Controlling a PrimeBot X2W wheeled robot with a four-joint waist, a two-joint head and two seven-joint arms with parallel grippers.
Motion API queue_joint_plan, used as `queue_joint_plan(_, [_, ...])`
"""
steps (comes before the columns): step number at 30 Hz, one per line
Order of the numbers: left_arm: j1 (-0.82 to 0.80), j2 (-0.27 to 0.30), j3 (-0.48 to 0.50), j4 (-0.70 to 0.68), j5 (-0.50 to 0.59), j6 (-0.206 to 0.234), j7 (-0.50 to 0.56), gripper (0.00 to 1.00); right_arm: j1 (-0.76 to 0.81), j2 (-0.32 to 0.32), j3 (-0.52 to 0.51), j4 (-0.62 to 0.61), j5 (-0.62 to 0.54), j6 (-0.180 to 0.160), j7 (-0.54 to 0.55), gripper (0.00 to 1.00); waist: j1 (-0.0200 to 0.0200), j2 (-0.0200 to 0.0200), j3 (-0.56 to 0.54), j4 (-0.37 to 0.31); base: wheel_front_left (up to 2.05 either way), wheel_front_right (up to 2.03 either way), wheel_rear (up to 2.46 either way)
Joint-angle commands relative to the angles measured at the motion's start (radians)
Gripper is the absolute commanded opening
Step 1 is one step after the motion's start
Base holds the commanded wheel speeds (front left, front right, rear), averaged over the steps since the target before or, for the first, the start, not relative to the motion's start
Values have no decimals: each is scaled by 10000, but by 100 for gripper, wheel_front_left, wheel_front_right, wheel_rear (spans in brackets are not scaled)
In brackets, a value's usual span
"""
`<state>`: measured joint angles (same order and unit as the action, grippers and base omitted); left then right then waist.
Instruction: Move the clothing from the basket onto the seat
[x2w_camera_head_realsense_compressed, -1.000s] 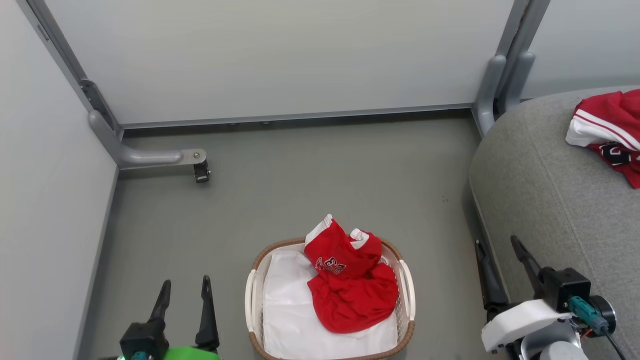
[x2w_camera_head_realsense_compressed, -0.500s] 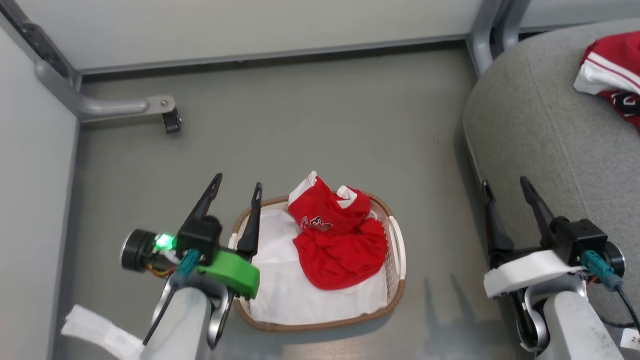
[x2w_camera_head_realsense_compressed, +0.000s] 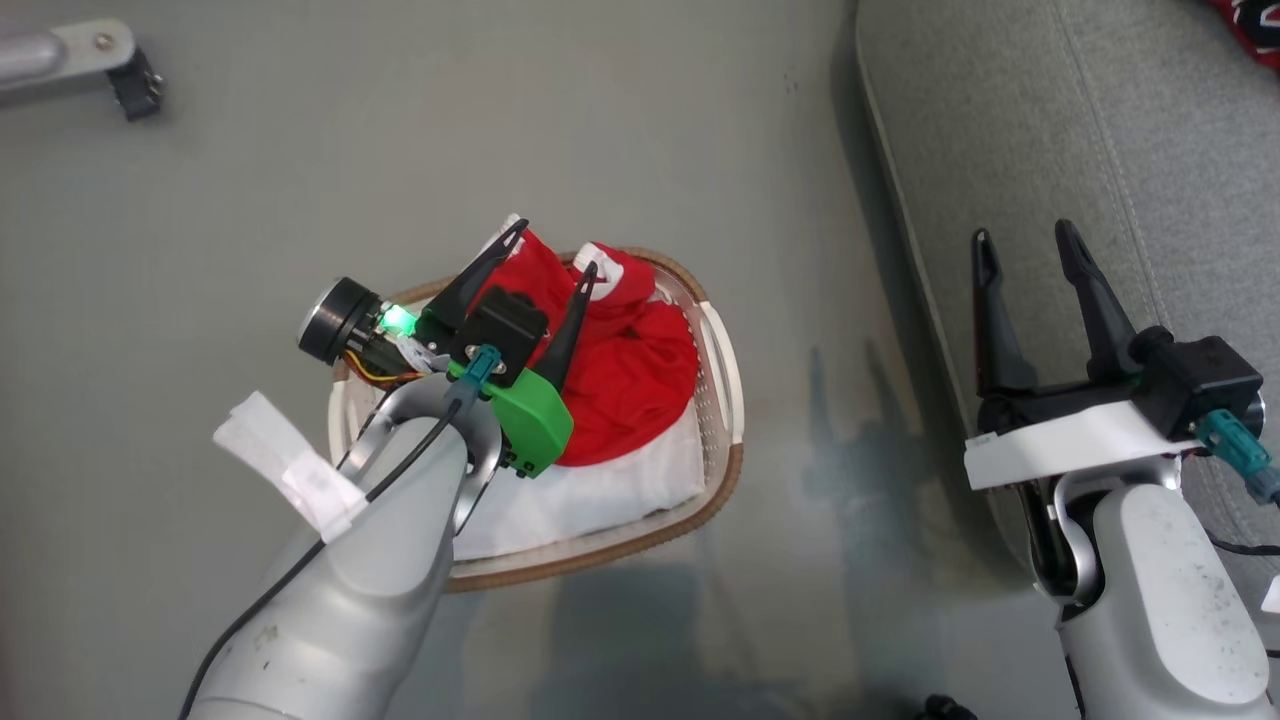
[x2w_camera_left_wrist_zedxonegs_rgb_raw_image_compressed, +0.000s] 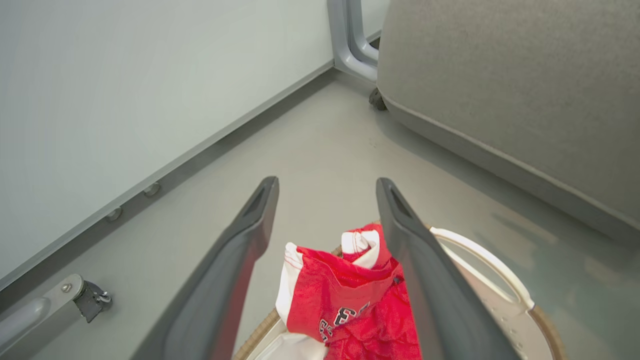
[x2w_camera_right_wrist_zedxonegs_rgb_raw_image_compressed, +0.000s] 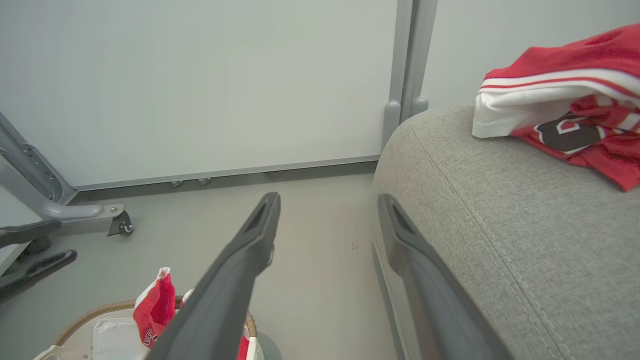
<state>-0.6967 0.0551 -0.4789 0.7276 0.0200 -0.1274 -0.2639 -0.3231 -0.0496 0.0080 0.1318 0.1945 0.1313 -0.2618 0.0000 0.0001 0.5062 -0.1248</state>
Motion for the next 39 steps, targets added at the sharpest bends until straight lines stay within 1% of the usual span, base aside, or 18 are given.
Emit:
queue_joint_plan(1, [-412,114,-159,372,50,-25,0,100,-214,-16,39,-75,107,-10,-49,100,0,-1,1637,-1302,0,0,0])
queue_joint_plan(6, [-1392,78,-1118,1944,-352,-29,274,100,-524,-14,199,-227,397,-10,-49,100,0,-1,2301,-1654,0,0,0])
queue_joint_plan(10, [-2006,96,-1492,2888,-550,-30,430,100,-677,-17,369,-312,565,-10,-49,100,0,-1,2686,-1861,0,0,0])
queue_joint_plan(15, [-2615,231,-1625,3684,-745,-32,395,100,-895,-14,588,-402,802,-10,-49,100,0,-1,3079,-2075,0,0,0])
queue_joint_plan(22, [-3199,360,-1569,4378,-907,37,312,100,-1041,-19,683,-448,1015,-10,-49,100,0,-1,3400,-2232,0,0,0])
queue_joint_plan(23, [-3262,356,-1584,4457,-926,37,288,83,-1047,-17,680,-441,1044,-10,-49,100,0,-1,3416,-2234,0,0,0])
queue_joint_plan(24, [-3305,352,-1585,4526,-948,38,273,52,-1045,-19,671,-428,1059,-10,-49,100,0,-1,3424,-2229,0,0,0])
queue_joint_plan(25, [-3334,346,-1586,4593,-979,37,243,29,-1045,-19,652,-415,1065,-10,-49,100,0,-1,3427,-2215,0,0,0])
queue_joint_plan(26, [-3332,334,-1593,4628,-1010,36,233,0,-1040,-19,628,-405,1055,-10,-49,100,0,-1,3419,-2190,0,0,0])
queue_joint_plan(32, [-3048,249,-1673,4691,-1152,26,64,0,-1026,-22,506,-251,912,-10,-49,100,0,-1,3088,-1896,0,0,0])
queue_joint_plan(39, [-2465,235,-1756,4224,-1312,18,-14,0,-844,-26,445,-39,569,-10,-49,100,0,-1,2153,-1338,0,0,0])
